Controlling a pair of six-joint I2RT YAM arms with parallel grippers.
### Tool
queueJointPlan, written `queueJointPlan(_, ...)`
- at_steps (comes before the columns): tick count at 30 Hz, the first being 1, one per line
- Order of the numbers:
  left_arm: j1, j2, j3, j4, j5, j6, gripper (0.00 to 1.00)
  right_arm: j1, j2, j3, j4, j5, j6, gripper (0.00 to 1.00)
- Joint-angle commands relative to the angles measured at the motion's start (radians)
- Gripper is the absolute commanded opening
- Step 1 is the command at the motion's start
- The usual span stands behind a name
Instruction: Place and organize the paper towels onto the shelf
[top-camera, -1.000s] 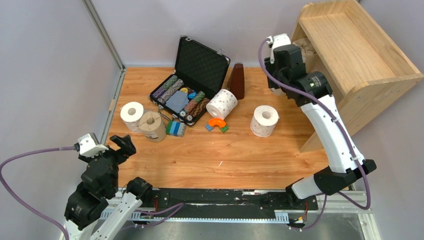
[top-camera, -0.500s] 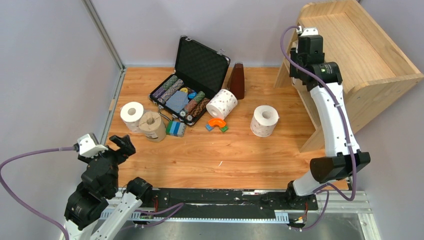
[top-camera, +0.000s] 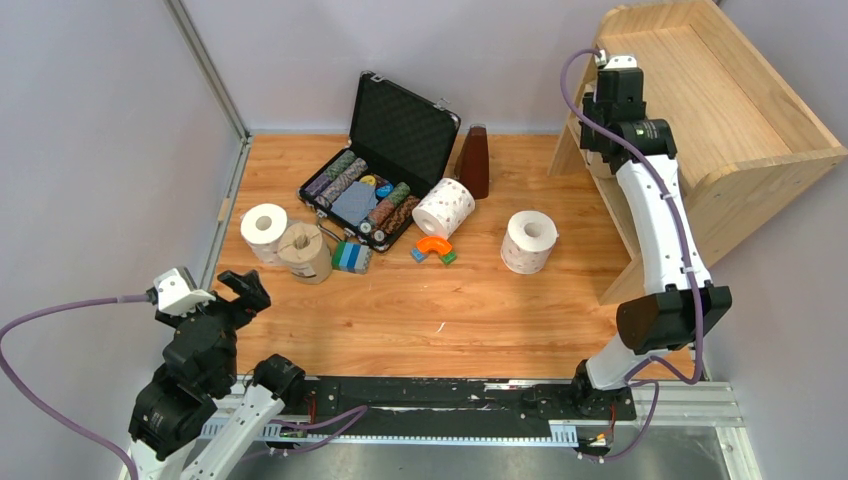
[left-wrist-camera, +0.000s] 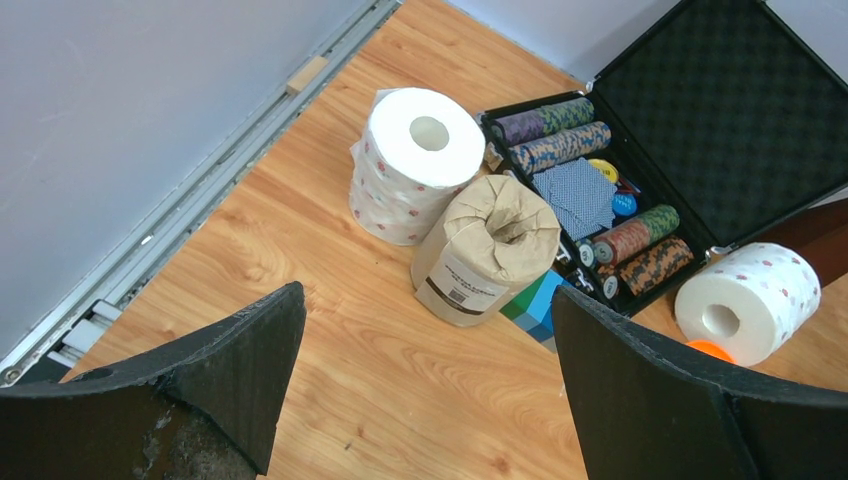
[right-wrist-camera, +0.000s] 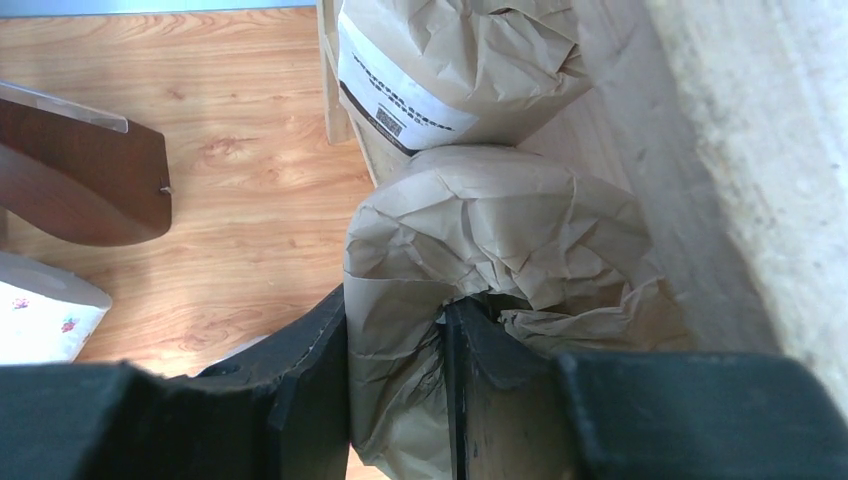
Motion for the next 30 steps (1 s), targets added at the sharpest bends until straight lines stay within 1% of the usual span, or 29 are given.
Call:
queueJointPlan(1, 0.004, 0.005, 0.018, 0.007, -0.030, -0.023, 1.00, -0.009, -0.004, -0.017, 0.112, 0.039, -0.014, 0.33)
queueJointPlan(11, 0.004, 0.002, 0.018, 0.005, -0.031, -0.025, 1.00, -0.011, -0.014, -0.034, 0.135, 0.061, -0.017, 0.43)
queueJointPlan(14, 0.004, 0.004, 0.018, 0.009, -0.028, -0.022, 1.00, -0.012, -0.030, -0.040, 0.143, 0.061, -0.022, 0.44)
queueJointPlan(17, 0.004, 0.006, 0.016, 0.011, -0.027, -0.020, 1.00, -0.012, -0.044, -0.048, 0.155, 0.077, -0.033, 0.44)
queueJointPlan(23, 0.004, 0.008, 0.015, 0.020, -0.016, -0.010, 1.00, -0.012, -0.047, -0.079, 0.190, 0.148, -0.081, 0.37)
queueJointPlan(30, 0.004, 0.009, 0.013, 0.022, -0.009, -0.008, 1.00, -0.012, -0.061, -0.110, 0.248, 0.174, -0.121, 0.38)
